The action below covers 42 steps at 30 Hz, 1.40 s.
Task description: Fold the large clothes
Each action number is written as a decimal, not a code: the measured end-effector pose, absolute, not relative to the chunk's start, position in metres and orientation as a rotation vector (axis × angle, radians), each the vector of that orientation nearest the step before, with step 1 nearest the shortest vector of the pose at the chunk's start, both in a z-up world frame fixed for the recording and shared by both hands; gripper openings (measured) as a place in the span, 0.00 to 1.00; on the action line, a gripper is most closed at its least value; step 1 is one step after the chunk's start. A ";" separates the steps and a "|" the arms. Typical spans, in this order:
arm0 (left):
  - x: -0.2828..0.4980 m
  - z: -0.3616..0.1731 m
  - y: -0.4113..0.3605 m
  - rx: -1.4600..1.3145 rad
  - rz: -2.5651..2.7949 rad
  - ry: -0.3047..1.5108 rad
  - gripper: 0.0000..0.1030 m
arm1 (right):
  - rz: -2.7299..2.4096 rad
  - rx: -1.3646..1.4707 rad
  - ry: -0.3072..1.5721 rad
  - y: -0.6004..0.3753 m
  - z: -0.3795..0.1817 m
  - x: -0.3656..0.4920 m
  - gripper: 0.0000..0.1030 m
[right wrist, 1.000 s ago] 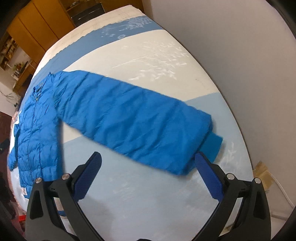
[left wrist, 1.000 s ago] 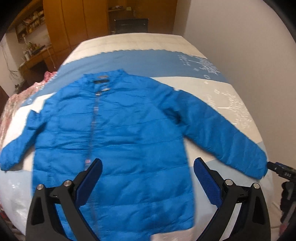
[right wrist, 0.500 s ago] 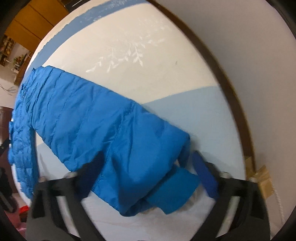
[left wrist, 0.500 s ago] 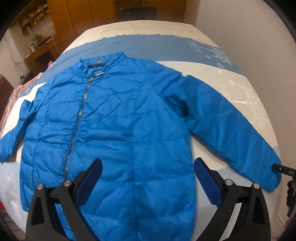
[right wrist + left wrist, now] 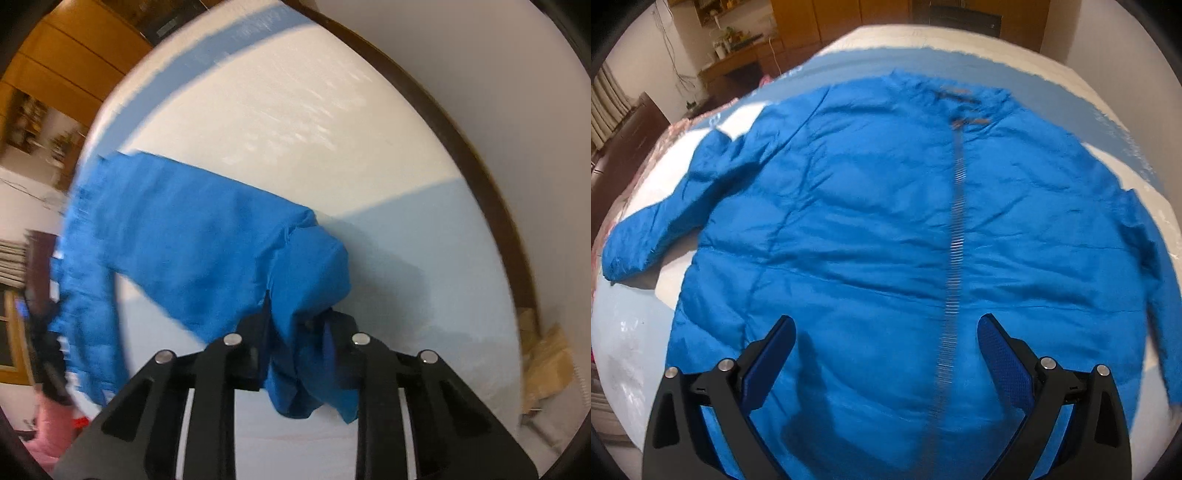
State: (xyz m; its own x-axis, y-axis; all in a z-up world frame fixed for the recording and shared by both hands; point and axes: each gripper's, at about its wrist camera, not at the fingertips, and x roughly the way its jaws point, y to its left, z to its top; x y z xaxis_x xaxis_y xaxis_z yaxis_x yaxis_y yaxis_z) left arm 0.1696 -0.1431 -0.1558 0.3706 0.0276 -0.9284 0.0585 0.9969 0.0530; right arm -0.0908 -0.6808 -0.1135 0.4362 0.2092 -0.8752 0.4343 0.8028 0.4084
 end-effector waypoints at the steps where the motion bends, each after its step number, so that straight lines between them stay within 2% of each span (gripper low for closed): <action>1: 0.174 -0.160 -0.137 0.083 -0.020 1.202 0.96 | -0.134 0.665 1.108 -0.676 -0.103 -0.089 0.20; 5: 0.182 -0.161 -0.123 0.062 -0.071 1.200 0.96 | -0.050 0.626 1.037 -0.635 -0.058 -0.055 0.20; 11: 0.195 -0.133 -0.107 0.031 -0.119 1.153 0.96 | 0.080 0.410 1.073 -0.531 -0.028 0.025 0.20; 17: 0.236 -0.131 -0.088 0.068 -0.130 1.156 0.96 | 0.165 0.290 1.174 -0.438 -0.055 0.115 0.20; 21: 0.253 -0.140 -0.072 0.033 -0.134 1.186 0.96 | 0.206 0.306 1.221 -0.393 -0.078 0.159 0.20; 23: 0.258 -0.139 -0.065 -0.002 -0.156 1.185 0.96 | 0.232 0.349 1.223 -0.380 -0.086 0.174 0.25; 25: 0.261 -0.135 -0.061 -0.015 -0.182 1.173 0.96 | 0.345 0.499 1.226 -0.372 -0.094 0.188 0.30; 27: 0.262 -0.130 -0.059 -0.024 -0.212 1.165 0.96 | 0.453 0.604 1.198 -0.366 -0.094 0.194 0.32; 33: 0.263 -0.124 -0.069 -0.127 -0.338 1.186 0.96 | 0.336 0.503 1.195 -0.385 -0.077 0.179 0.32; 38: 0.263 -0.139 -0.109 -0.143 -0.430 1.263 0.95 | 0.161 0.448 1.212 -0.426 -0.082 0.155 0.32; 42: 0.257 -0.149 -0.152 -0.094 -0.505 1.298 0.87 | 0.100 0.473 1.223 -0.451 -0.093 0.140 0.32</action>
State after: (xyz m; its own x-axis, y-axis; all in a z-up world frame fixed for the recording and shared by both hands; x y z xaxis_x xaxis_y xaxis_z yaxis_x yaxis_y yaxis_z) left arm 0.2567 -0.1519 -0.1493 0.1779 -0.4080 -0.8955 0.3044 0.8882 -0.3442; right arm 0.1396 -0.4510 -0.0926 0.3499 0.3230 -0.8794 0.1764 0.8992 0.4004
